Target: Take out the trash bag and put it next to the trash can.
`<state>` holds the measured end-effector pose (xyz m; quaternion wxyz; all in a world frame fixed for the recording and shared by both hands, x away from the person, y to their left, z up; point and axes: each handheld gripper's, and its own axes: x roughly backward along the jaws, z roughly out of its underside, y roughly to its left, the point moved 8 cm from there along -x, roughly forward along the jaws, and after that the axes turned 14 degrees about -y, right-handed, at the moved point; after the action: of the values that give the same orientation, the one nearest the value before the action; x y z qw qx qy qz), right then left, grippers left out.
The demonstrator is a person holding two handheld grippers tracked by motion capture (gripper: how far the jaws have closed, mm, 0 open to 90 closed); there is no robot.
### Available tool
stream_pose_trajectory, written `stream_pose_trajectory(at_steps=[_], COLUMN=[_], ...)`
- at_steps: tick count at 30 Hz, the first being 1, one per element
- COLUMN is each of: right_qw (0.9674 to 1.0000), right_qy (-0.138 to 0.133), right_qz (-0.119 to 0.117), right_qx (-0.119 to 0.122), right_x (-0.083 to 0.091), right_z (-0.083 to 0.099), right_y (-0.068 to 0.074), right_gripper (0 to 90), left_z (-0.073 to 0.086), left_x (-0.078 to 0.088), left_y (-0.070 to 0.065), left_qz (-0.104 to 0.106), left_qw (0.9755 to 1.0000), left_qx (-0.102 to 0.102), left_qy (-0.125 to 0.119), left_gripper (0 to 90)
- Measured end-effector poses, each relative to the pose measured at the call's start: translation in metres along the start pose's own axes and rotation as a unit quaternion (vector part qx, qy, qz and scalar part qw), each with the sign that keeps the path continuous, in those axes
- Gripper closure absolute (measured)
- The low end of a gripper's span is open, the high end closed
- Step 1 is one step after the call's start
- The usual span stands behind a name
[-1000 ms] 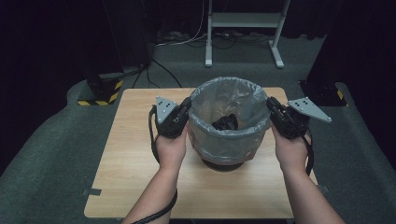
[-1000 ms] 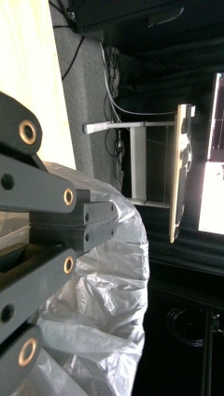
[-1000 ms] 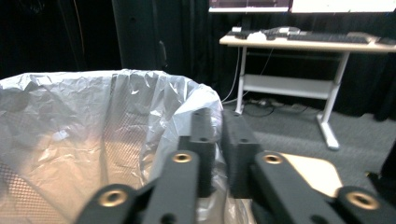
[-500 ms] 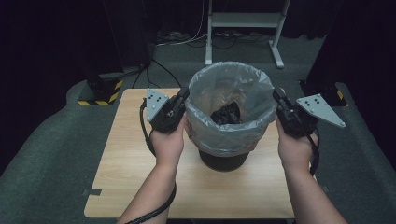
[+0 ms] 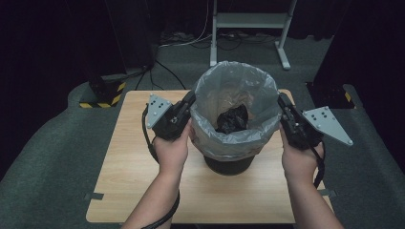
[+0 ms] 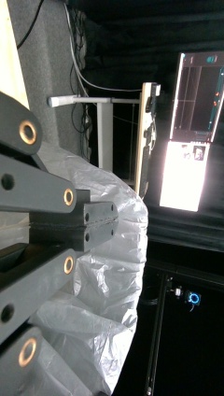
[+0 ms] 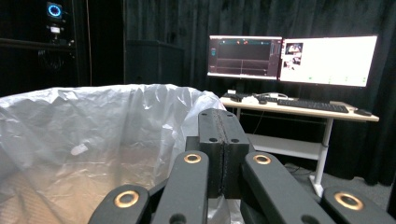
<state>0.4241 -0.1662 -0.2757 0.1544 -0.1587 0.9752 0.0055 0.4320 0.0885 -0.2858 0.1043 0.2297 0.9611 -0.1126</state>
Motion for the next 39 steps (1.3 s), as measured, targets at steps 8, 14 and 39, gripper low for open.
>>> stream_pose_trajectory(at_steps=[8, 14, 39], right_qw=[0.9997, 0.9982, 0.9819], right_qy=[0.001, 0.0, 0.063], right_qz=[-0.019, -0.048, -0.151], right_qx=[0.013, 0.037, 0.095], right_x=[-0.003, -0.007, -0.007], right_z=[-0.006, -0.008, 0.045], right_y=[0.032, 0.071, 0.179], right_gripper=[89.6, 89.7, 89.8], left_z=[0.007, 0.013, 0.026], left_x=[0.001, 0.005, 0.018], left_y=[-0.002, 0.003, 0.002], left_qz=[0.003, 0.009, 0.053], left_qw=[0.9999, 0.9993, 0.9956], left_qx=[0.01, 0.024, 0.046], left_qy=[0.012, 0.028, 0.062], left_gripper=[90.0, 90.0, 89.4])
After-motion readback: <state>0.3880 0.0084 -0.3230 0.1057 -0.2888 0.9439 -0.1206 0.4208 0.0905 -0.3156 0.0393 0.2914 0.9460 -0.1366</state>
